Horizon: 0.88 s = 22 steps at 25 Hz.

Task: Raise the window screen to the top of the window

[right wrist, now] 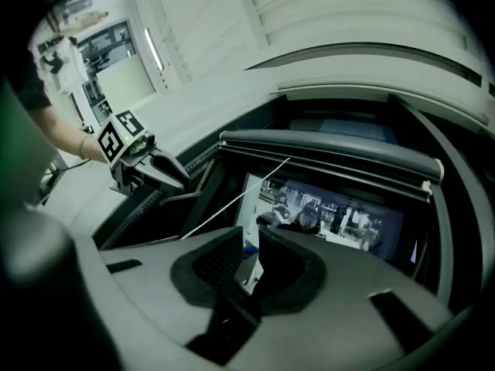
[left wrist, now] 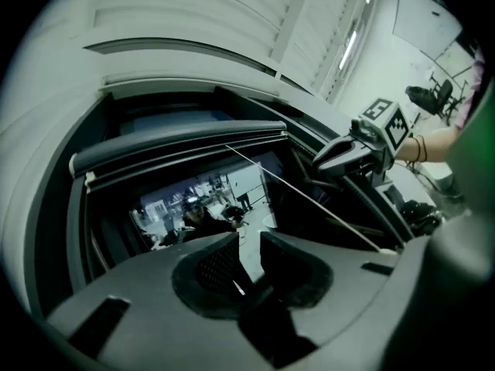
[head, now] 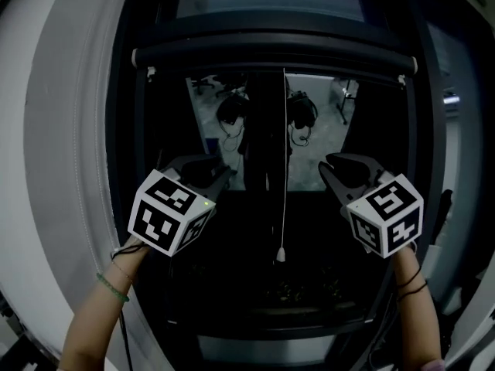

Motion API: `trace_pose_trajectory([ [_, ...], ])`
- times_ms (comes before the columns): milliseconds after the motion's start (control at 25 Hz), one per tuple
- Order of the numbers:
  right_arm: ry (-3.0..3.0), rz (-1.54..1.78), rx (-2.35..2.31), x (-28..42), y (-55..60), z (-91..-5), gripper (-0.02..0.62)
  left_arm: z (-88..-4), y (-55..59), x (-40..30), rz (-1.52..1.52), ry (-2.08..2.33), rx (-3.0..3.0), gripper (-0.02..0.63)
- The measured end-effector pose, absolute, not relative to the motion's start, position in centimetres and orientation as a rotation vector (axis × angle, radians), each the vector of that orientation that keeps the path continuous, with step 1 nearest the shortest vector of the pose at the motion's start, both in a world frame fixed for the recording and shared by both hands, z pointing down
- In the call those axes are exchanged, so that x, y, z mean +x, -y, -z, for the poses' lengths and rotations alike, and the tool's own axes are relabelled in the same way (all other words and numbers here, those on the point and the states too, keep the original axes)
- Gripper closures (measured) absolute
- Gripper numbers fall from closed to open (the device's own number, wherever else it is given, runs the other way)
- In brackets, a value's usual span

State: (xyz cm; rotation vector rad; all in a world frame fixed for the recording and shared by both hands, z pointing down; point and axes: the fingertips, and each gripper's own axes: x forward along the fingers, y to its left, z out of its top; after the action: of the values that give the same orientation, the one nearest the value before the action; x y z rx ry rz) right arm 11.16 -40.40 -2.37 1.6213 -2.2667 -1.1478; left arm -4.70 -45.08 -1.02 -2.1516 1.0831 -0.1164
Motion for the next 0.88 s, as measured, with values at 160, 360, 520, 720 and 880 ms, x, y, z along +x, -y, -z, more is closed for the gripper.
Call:
trace_pose_trajectory([
  [160, 2.333, 1.060, 1.611, 9.6, 38.2, -4.5, 0.537, -6.4, 42.9, -4.0, 0.109, -1.010, -2.271, 0.528],
  [360, 2.384, 0.900, 1.637, 8.3, 35.2, -13.5, 0.537, -14.2, 38.3, -3.1, 0.027, -0.932, -2.408, 0.528],
  [520, 2.420, 0.771, 1.677, 8.4, 31.9, -20.0, 0.537, -19.6, 33.4, -1.8, -0.083, -0.875, -2.551, 0.528],
  [720, 2.485, 0.660, 1.715, 8.4, 26.7, -25.3, 0.537, -26.0, 27.9, -1.2, -0.104, -0.940, -2.653, 0.529],
  [880, 2.536, 0.547, 1.727, 9.1, 21.7, -29.8, 0.537, -31.1, 23.2, -0.6, -0.114, -1.025, -2.770, 0.529],
])
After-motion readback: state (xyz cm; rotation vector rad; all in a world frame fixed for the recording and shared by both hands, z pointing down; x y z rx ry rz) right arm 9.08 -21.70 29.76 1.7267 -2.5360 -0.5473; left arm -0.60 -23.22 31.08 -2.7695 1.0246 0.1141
